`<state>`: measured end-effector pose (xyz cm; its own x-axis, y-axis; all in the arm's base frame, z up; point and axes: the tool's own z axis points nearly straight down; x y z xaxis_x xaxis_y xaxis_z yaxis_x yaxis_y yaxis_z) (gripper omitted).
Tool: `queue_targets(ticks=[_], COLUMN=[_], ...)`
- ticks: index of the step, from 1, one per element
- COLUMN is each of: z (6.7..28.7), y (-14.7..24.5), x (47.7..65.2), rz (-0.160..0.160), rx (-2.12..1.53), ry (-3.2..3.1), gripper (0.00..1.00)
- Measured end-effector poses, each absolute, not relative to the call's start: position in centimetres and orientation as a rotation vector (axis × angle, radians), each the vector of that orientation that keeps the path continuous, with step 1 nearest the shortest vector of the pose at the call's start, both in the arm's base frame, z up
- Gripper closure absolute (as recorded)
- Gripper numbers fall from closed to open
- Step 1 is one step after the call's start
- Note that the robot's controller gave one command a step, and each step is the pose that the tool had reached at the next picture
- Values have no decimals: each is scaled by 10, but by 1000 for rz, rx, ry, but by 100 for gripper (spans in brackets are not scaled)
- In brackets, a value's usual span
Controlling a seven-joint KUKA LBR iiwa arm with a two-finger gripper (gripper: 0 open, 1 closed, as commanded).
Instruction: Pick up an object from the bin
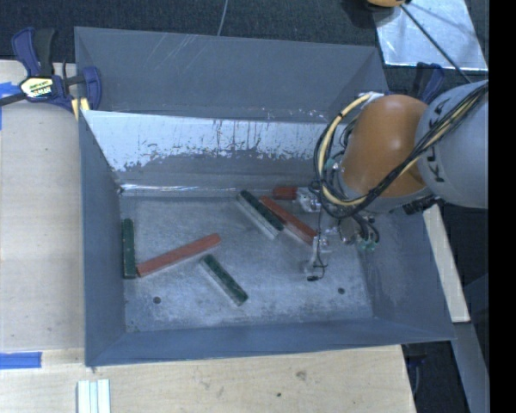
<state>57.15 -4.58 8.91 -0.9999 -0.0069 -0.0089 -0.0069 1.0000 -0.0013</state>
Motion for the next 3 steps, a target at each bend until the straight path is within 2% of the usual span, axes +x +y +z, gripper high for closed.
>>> queue_targets(ticks=[1, 2, 3], z=[71, 71, 185], y=[-28, -28, -40], x=[552, 552, 542], rz=[0, -1, -1], rx=[80, 81, 50], ry=[3136, 3136, 3138], gripper=[100, 100, 100])
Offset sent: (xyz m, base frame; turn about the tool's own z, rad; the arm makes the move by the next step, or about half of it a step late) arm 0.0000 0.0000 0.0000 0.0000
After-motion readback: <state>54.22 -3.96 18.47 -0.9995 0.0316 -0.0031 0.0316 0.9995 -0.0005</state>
